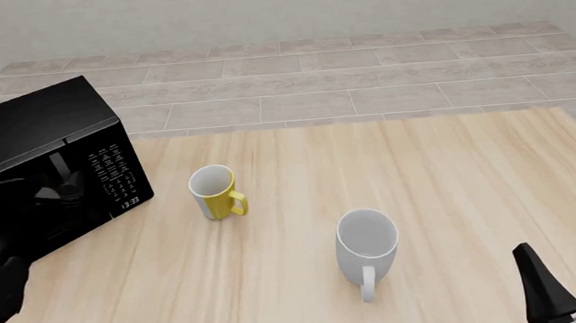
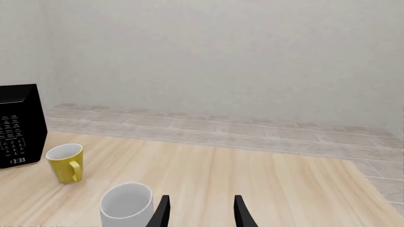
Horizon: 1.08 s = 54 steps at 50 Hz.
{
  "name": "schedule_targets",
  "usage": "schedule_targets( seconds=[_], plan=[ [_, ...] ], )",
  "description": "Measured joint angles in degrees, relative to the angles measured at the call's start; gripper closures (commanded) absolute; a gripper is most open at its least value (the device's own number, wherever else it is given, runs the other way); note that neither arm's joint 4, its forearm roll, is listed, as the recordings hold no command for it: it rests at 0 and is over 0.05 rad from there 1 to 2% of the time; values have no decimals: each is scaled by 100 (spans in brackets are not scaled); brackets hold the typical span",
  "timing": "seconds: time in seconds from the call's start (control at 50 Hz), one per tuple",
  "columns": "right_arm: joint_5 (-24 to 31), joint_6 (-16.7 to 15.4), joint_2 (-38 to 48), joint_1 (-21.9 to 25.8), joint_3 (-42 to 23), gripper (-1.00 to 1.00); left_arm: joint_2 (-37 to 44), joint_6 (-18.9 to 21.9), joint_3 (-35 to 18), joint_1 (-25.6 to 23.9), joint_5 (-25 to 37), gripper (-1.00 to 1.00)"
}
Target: Close the microwave.
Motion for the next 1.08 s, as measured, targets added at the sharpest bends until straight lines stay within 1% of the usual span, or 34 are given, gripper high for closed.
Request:
schedule_targets(
  seconds=[0.18, 0.32, 0.5, 0.62, 0.78, 0.98, 1.08],
  plan=[
    [-1, -19, 0, 16, 0, -100, -1189, 105, 494, -172, 451, -100],
    [-18, -32, 0, 22, -1, -100, -2371, 146, 748, -349, 1137, -100],
    [-43, -46, 0, 37, -2, -100, -3739, 193, 919, -534, 2053, -100],
    [-50, -34, 0, 33, -2, -100, -4674, 217, 965, -638, 2747, -100],
    [-64, -40, 0, 15, -2, -100, -5864, 217, 874, -827, 3764, -100],
    [-71, -42, 0, -7, -2, -100, -6892, 231, 709, -1057, 4722, -100],
    [-75, -46, 0, -12, -3, -100, -7256, 207, 665, -1156, 5056, -100]
  ],
)
